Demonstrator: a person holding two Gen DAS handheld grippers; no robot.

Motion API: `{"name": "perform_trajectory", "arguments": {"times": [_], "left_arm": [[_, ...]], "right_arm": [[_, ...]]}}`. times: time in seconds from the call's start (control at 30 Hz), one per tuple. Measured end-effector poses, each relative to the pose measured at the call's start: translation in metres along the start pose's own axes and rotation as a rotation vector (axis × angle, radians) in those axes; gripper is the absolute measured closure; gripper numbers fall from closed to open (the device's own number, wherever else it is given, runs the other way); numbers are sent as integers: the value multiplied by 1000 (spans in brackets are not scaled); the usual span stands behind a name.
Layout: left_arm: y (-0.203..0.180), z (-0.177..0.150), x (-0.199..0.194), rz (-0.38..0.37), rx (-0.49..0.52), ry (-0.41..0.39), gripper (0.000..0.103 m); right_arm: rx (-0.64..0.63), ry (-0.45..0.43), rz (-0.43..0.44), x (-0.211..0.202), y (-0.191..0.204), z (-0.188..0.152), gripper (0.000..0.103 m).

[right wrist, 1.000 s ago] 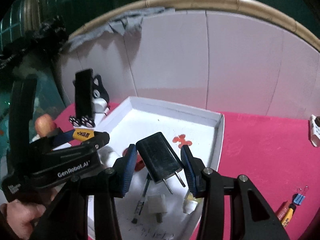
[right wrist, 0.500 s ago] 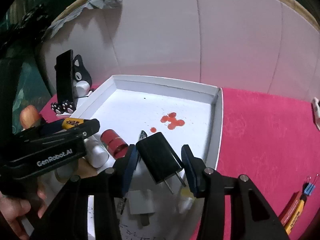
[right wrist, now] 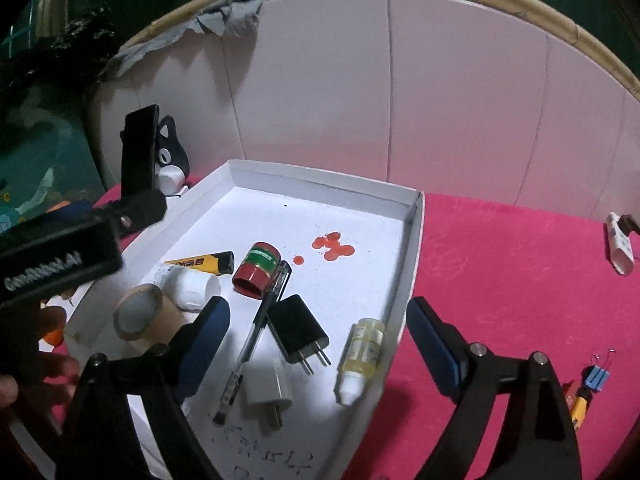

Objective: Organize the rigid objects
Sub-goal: 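Open the right tool to drop the charger plug while the left tool releases the yellow lighter, then move both open tools back toward the lighters and binder clip on the cloth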

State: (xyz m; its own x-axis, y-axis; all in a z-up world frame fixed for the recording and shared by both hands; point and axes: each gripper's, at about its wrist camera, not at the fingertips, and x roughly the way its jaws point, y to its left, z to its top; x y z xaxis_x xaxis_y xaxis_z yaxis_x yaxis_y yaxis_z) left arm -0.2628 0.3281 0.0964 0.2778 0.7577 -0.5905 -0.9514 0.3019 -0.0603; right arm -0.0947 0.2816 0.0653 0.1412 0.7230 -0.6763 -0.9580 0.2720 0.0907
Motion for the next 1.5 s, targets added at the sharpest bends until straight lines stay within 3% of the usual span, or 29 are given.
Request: {"name": "perform_trajectory", "arguments": {"times": [0.1, 0.2, 0.5, 0.67, 0.87, 1.07, 1.27, 1.5], "left_arm": [[-5, -2, -14, -21, -18, -20, 0], [-15, -6, -24, -55, -33, -32, 0], [-60, -28, -48, -179, 5, -24, 0], [-97, -45, -49, -234, 95, 14, 0], [-135, -66, -48, -287, 188, 59, 0], [-160, -81, -48, -314, 270, 87, 0], [-165, -85, -50, -316, 279, 84, 0], [-173, -87, -46, -319, 308, 99, 0]], "right_arm": [[9, -18, 2, -11, -5, -1, 11], [12, -36, -9, -24, -13, -3, 0], [46, -56, -92, -61, -74, -35, 0], [97, -12, -177, -80, -129, -66, 0], [144, 101, -189, -89, -173, -100, 0], [97, 152, -170, -82, -171, -112, 0], [25, 210, -211, -56, -155, -105, 0], [97, 209, -222, -62, -182, -108, 4]]}}
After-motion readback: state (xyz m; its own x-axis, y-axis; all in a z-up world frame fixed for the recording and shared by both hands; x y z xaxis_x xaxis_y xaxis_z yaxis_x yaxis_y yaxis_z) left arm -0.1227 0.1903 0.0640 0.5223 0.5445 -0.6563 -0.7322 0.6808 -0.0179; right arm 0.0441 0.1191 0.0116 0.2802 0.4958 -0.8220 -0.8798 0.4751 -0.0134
